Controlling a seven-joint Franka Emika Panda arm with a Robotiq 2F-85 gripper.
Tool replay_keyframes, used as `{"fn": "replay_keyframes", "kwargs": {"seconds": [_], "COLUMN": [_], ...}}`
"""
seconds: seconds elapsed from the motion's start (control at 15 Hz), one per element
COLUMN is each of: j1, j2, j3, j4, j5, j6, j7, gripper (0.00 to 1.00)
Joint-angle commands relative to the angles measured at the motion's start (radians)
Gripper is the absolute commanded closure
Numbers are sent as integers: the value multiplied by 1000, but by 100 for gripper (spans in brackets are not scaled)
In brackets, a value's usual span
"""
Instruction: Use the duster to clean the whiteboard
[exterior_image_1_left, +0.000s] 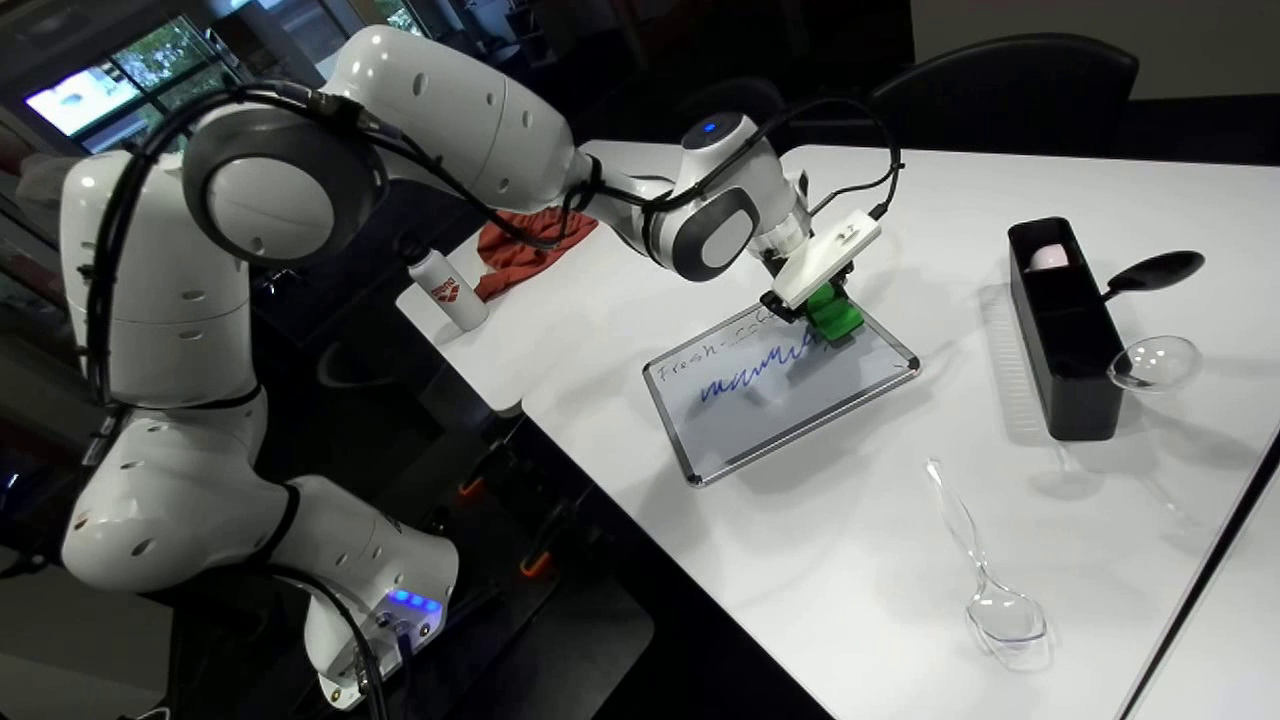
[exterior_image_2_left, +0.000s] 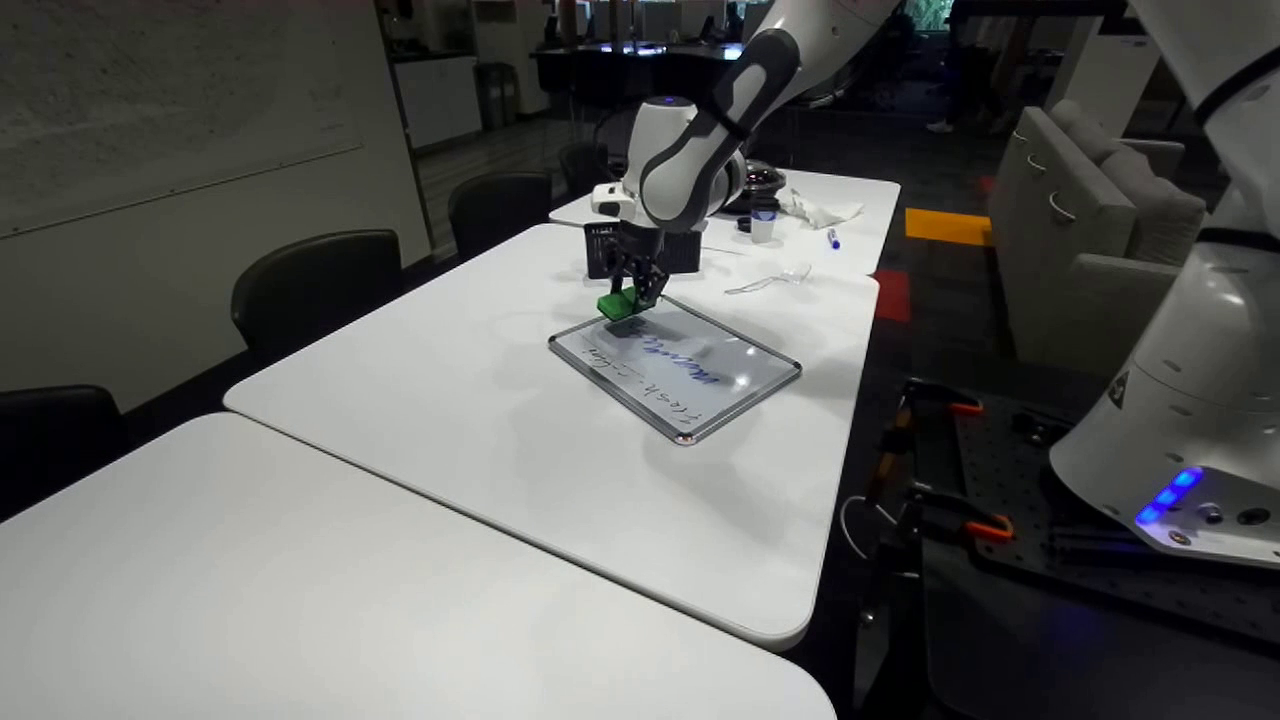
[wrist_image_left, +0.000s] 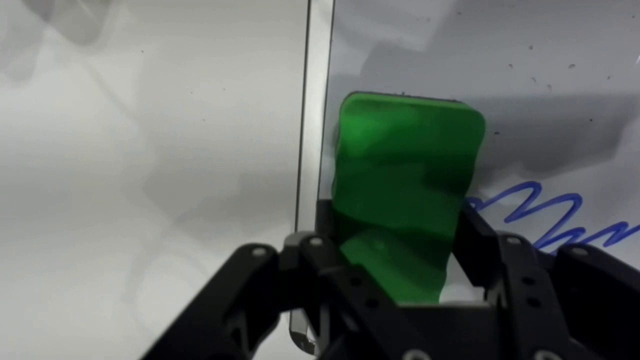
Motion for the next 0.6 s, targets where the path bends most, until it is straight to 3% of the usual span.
{"fn": "replay_keyframes", "kwargs": {"seconds": [0.0, 0.07, 0.13, 0.53], "j1": [7, 6, 6, -5], "j2": [1, 2, 3, 60], "j3": [-6, -6, -5, 7], "j4": [2, 3, 4, 43], "j5": [11, 11, 11, 24], "j6": [0, 0, 0, -9], "j7": [-5, -5, -5, -7], "gripper": [42, 42, 67, 67]}}
